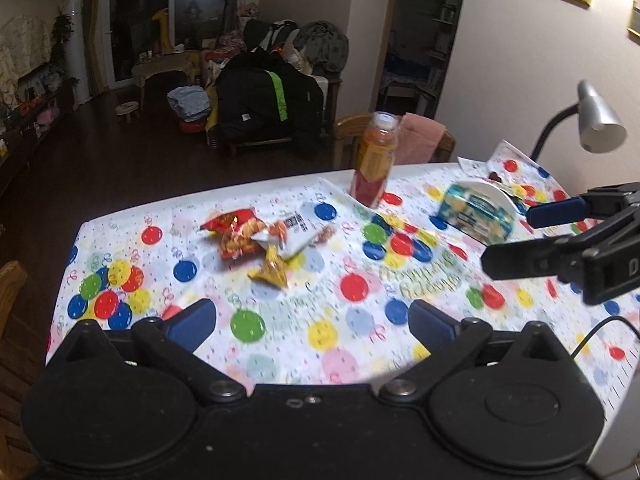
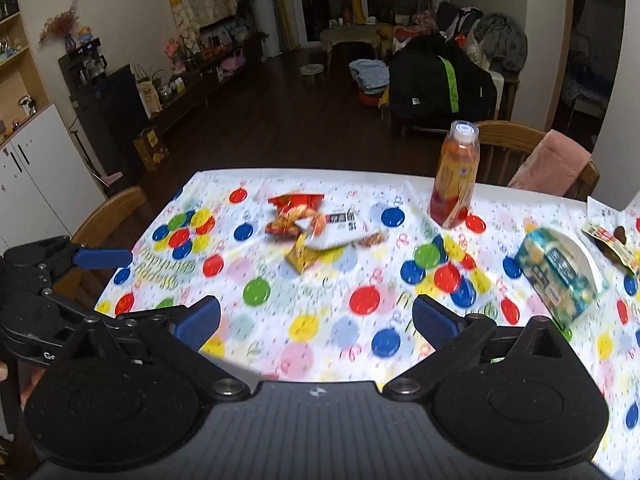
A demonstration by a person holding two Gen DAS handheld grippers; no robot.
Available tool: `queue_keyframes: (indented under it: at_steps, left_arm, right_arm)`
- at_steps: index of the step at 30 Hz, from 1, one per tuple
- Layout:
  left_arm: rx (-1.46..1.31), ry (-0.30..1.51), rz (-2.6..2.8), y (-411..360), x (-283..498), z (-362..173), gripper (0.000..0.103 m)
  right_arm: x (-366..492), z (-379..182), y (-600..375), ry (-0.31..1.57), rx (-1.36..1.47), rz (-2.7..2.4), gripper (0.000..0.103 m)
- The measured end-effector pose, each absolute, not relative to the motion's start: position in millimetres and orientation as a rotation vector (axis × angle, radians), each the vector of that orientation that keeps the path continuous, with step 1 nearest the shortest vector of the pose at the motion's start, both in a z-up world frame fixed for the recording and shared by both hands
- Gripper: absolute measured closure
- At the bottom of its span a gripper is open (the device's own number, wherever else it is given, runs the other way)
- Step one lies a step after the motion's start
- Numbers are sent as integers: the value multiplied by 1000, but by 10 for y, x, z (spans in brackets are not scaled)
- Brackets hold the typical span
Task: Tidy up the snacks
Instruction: 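Withdraw both tools from the box toward the snack pile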
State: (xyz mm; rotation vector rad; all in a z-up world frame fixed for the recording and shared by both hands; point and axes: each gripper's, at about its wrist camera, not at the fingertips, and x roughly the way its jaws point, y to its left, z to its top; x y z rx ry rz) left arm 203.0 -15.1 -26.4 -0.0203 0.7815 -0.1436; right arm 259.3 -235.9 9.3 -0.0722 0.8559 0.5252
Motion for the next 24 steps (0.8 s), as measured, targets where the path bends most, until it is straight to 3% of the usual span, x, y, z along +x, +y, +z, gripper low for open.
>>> queue_keyframes:
  at_steps: [15,24]
  left_arm:
    - [-30,853,-65,-77,2910,-663,2]
    - [-1,899,-58,-102,3276,-1002,6]
  right_arm:
    - [3762,-167,-2270,870,-84,535,0]
    - [4390,-546,-1993,994,-115,525,0]
